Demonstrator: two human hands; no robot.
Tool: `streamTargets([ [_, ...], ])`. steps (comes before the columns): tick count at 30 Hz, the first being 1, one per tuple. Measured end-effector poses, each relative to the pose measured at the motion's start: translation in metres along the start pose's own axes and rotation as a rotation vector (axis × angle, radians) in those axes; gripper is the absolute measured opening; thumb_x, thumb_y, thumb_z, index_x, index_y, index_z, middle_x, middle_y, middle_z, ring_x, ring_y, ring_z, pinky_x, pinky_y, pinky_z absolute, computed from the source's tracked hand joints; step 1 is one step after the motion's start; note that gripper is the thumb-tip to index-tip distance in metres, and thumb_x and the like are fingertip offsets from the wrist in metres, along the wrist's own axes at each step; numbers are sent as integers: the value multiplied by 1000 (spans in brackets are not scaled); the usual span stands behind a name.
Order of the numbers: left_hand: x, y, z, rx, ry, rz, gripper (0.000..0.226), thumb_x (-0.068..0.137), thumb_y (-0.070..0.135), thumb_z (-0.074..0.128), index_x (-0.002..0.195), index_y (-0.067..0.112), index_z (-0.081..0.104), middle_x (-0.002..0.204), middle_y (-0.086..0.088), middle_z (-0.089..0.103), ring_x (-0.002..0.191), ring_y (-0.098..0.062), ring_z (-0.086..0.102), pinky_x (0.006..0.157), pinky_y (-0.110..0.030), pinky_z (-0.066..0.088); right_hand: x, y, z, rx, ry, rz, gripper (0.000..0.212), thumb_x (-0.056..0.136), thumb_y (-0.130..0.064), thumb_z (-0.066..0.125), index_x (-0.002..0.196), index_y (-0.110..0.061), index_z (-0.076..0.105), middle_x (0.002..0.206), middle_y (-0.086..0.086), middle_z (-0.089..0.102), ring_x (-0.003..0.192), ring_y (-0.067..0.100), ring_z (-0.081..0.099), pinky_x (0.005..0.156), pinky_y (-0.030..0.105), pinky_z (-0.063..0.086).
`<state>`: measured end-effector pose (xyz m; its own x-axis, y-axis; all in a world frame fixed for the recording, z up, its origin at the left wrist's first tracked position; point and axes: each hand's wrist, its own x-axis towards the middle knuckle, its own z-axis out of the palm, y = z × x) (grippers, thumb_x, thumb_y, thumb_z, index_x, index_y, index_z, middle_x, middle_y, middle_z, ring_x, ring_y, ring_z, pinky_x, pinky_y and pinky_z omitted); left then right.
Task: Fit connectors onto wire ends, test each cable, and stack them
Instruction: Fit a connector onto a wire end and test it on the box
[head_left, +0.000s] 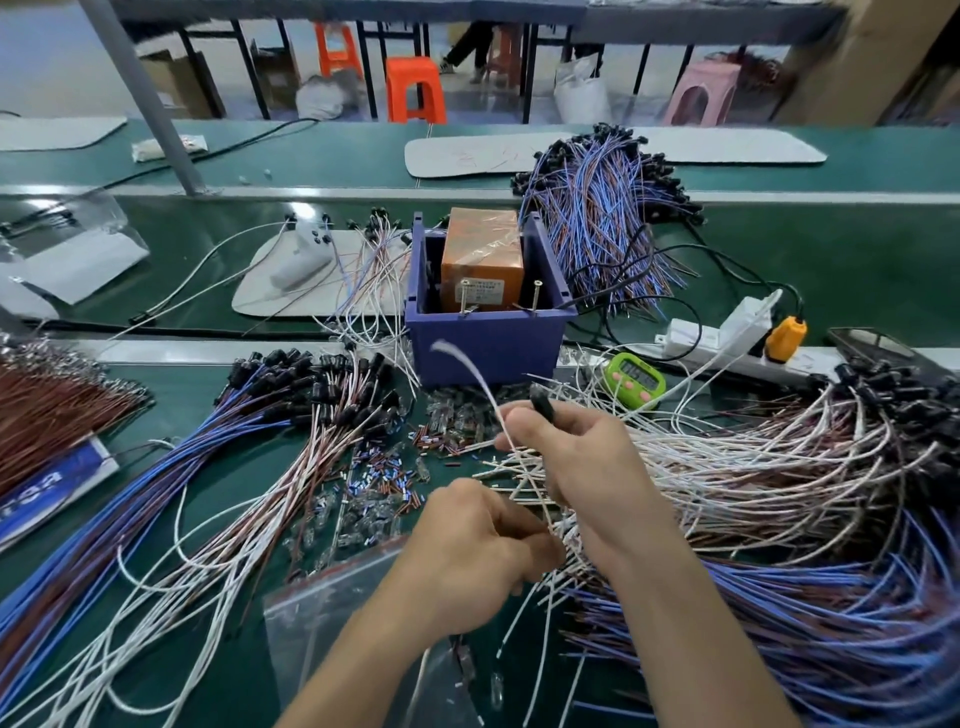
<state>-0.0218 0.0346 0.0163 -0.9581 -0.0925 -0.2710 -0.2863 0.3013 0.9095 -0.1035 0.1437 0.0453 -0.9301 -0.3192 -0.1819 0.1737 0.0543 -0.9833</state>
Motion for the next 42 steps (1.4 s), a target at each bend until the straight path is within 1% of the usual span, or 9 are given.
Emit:
streamTargets([
  [8,-2,-6,2,-12,-73,-56,28,58,40,73,62,12,73,56,-14,63,48,-18,46,53,-31,35,-4,1,21,115,-64,-66,13,83,-2,76,75,-12,79,70,2,73,50,-3,56,51,6,40],
  [13,1,-10,0,-60,-79,-70,35,51,43,74,60,10,73,54,-9,61,48,-19,46,53,-28,34,-4,2,25,396,31,-59,22,96,-8,65,81,-11,80,63,9,63,43,9,29,46,21,19],
  [16,2,-14,-3,-88,-116,-64,28,61,42,79,63,14,77,55,-4,63,49,-17,49,54,-25,37,-2,4,25,469,76,-41,23,98,-17,62,85,-11,80,57,7,55,46,13,30,47,26,22],
  [21,0,-19,-7,-176,-104,3,12,82,16,80,71,21,83,60,-1,71,50,-12,57,52,-20,45,2,7,12,247,73,-2,28,101,-22,60,84,-14,81,47,-5,32,44,10,26,47,24,23],
  [25,9,-14,-20,-508,315,36,19,71,30,89,72,12,81,61,-8,70,49,-11,58,50,-17,45,7,8,-4,-8,40,3,28,101,-27,61,84,-26,83,48,-12,33,43,5,30,48,17,32],
  [28,22,-3,-20,-549,488,17,19,76,32,80,75,13,82,73,-9,77,49,-10,61,44,-13,40,11,13,-2,-163,63,-29,36,104,-36,54,80,-33,81,46,-17,42,46,0,41,64,28,36],
  [32,34,9,-12,-695,530,13,18,92,19,72,78,11,77,81,-9,79,44,-12,60,39,-15,35,15,17,3,-87,24,-45,44,103,-32,54,65,-22,73,60,-5,52,55,5,44,69,34,40],
  [35,38,16,-15,-829,546,50,15,83,27,74,78,15,81,69,-6,73,42,-10,52,41,-15,38,16,18,-3,-20,-56,13,37,96,-29,59,61,-20,65,62,-1,61,62,9,55,80,38,46],
  [42,43,15,-25,-595,238,97,22,70,38,79,82,21,85,61,-1,66,47,-7,51,48,-17,43,15,13,-20,-250,-369,31,45,94,-37,54,54,-17,59,57,3,55,60,16,50,70,36,45],
])
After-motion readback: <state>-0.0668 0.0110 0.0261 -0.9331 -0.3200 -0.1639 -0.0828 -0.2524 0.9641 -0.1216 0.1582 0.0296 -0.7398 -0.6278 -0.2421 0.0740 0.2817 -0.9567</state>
